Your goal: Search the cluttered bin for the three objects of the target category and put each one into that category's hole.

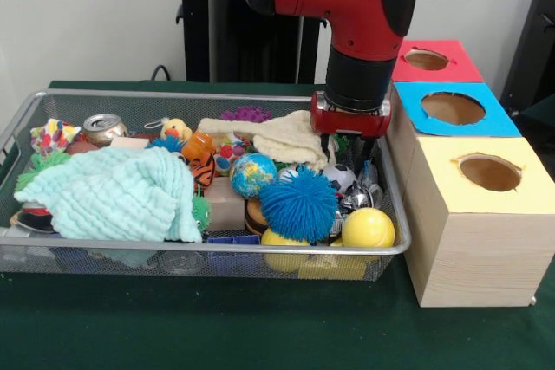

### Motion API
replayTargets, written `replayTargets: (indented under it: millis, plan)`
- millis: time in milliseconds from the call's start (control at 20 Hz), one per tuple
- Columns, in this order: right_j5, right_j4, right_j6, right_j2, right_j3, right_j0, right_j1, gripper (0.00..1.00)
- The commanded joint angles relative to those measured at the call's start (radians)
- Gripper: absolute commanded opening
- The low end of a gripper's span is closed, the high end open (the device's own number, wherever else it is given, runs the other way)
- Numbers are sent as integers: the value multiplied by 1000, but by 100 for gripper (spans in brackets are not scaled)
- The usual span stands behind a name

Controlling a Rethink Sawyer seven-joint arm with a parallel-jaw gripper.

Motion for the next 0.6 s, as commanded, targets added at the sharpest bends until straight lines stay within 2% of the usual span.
replayTargets:
  millis: [50,400,600]
  plan:
    - [130,98,148,116,-160,50,29,100]
    - [250,72,81,121,-170,0,-42,100]
    - [297,58,45,130,-198,-32,-53,100]
